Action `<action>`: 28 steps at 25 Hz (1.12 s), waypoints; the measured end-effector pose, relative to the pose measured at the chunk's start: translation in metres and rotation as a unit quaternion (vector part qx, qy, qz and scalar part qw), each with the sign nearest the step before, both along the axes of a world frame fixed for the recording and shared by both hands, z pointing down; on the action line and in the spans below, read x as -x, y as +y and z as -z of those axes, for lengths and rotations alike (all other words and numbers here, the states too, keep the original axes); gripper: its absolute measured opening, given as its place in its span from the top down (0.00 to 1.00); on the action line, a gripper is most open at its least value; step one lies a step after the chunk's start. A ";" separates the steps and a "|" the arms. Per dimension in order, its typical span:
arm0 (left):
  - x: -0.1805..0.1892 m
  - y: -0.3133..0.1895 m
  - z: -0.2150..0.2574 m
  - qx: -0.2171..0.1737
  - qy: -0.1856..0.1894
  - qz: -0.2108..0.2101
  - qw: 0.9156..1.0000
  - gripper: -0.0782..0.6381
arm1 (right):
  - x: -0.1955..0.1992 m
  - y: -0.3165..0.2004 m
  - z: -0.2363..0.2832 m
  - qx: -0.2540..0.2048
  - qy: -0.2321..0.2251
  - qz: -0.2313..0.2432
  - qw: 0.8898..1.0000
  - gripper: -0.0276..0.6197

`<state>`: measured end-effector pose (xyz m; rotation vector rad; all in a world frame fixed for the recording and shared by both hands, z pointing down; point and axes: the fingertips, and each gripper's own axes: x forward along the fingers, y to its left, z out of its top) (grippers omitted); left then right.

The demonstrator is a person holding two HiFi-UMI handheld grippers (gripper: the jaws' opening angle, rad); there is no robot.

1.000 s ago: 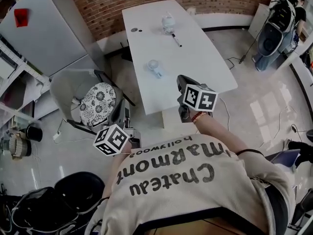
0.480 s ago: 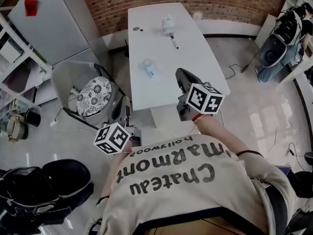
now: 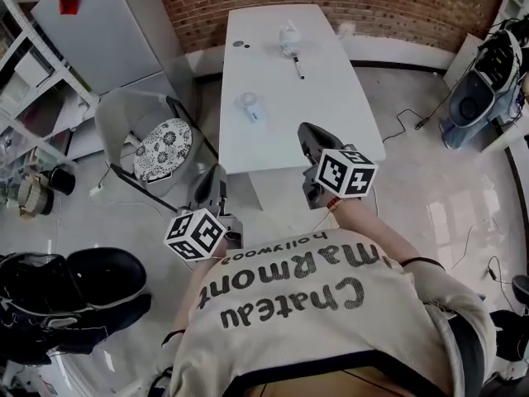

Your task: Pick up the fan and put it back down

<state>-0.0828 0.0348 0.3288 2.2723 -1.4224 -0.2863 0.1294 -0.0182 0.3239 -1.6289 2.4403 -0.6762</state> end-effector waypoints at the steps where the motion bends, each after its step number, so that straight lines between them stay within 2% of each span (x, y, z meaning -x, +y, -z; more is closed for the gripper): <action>1: -0.002 0.003 -0.001 0.001 0.000 0.003 1.000 0.89 | -0.002 0.003 -0.003 0.004 0.002 0.003 1.000 0.95; 14: -0.035 0.053 -0.010 0.017 -0.006 0.013 1.000 0.89 | -0.042 0.049 -0.022 0.028 0.022 0.013 0.999 0.95; 28: -0.046 0.095 -0.021 0.020 -0.001 0.020 1.000 0.89 | -0.053 0.086 -0.038 0.042 0.040 0.026 0.998 0.95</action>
